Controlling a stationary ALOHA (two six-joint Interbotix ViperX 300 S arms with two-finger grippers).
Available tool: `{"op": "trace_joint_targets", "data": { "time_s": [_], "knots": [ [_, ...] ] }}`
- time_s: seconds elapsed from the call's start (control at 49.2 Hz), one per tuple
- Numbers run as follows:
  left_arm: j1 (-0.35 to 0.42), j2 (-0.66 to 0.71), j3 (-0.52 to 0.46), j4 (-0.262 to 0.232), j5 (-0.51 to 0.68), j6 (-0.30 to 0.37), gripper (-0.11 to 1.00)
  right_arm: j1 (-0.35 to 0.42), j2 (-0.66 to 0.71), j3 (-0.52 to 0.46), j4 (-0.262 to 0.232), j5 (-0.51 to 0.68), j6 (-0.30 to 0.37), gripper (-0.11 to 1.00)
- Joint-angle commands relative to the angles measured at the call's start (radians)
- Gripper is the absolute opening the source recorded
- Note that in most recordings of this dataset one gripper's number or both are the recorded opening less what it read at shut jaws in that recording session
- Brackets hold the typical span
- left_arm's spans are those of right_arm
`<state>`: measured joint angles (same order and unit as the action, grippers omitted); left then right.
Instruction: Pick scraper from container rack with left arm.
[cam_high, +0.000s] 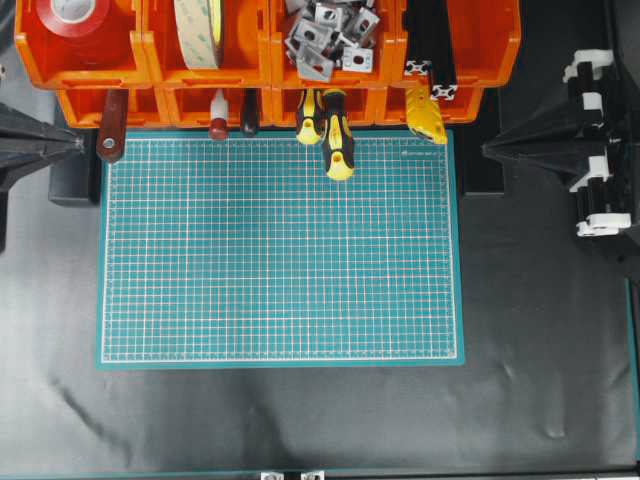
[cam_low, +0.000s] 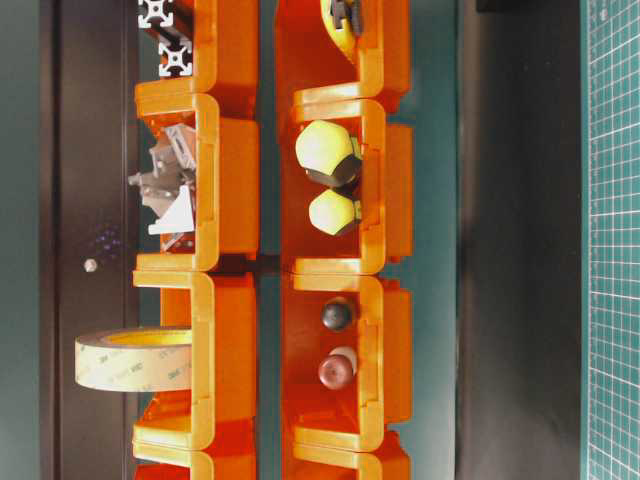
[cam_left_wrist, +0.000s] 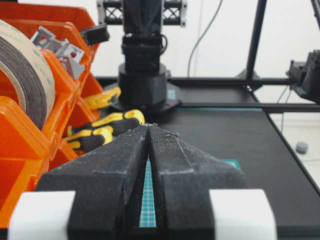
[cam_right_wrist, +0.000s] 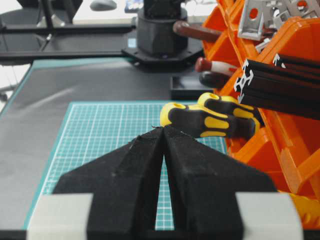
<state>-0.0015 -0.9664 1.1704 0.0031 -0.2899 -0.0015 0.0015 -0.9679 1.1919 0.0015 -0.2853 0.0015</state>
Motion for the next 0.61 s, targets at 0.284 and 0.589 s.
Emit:
{"op": "trace_joint_targets", "data": {
  "time_s": [0.284,0.589],
  "knots": [
    [-0.091,0.126,-0.37,0.052,0.676,0.087,0.0,-0.002,0.002,-0.037,0.038,-0.014,0.123,0.01],
    [-0.227,0.227,-0.581,0.114,1.255,0.115,0.0,0.0,0.0,-0.038,0.04,-0.014,0.201,0.01]
  ]
}}
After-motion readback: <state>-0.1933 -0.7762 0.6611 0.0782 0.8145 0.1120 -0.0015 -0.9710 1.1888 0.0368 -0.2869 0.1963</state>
